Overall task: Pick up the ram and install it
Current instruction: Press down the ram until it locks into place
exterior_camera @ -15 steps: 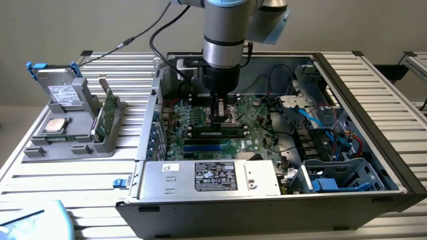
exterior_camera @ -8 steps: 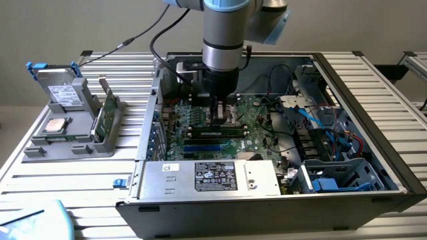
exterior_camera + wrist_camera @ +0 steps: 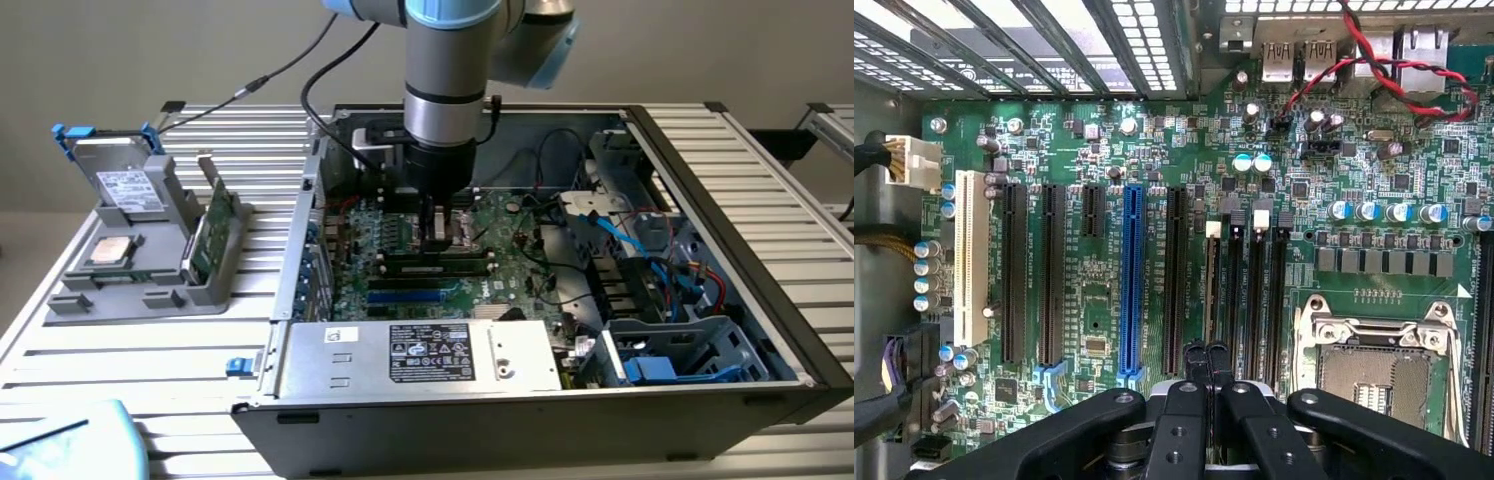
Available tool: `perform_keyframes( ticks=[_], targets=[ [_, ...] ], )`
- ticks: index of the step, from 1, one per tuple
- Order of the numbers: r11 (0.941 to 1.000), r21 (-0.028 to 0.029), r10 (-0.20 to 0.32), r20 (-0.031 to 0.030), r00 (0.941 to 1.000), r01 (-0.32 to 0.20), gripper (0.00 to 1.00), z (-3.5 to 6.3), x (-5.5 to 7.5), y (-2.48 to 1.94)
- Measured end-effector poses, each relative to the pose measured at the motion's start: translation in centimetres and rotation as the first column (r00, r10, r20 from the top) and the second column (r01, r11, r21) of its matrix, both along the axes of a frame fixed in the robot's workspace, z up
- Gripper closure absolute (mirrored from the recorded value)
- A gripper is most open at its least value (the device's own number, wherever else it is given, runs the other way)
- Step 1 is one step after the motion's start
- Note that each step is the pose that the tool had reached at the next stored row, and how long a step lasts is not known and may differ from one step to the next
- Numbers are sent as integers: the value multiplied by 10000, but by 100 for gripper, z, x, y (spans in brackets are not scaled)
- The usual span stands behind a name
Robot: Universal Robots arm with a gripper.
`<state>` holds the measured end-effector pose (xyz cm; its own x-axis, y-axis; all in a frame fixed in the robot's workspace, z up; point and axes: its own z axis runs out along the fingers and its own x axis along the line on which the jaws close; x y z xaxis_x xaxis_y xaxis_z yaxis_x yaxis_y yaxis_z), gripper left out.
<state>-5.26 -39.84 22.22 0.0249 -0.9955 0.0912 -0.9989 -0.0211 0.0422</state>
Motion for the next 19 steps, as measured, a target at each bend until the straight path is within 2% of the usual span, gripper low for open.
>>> perform_keyframes(
  ticks=[2, 7, 11, 17, 19],
  targets=[
    [10000, 21, -1, -13, 10000, 1, 89, 38, 1, 3],
    [10000, 1, 2, -46, 10000, -2, 89, 149, 14, 0],
    [10000, 9, 20, -87, 10000, -19, 89, 187, 98, -6],
    [10000, 18, 32, -204, 9998, -32, 89, 239, 190, -23],
    [10000, 24, 30, -204, 9998, -30, 89, 239, 190, -22]
  ],
)
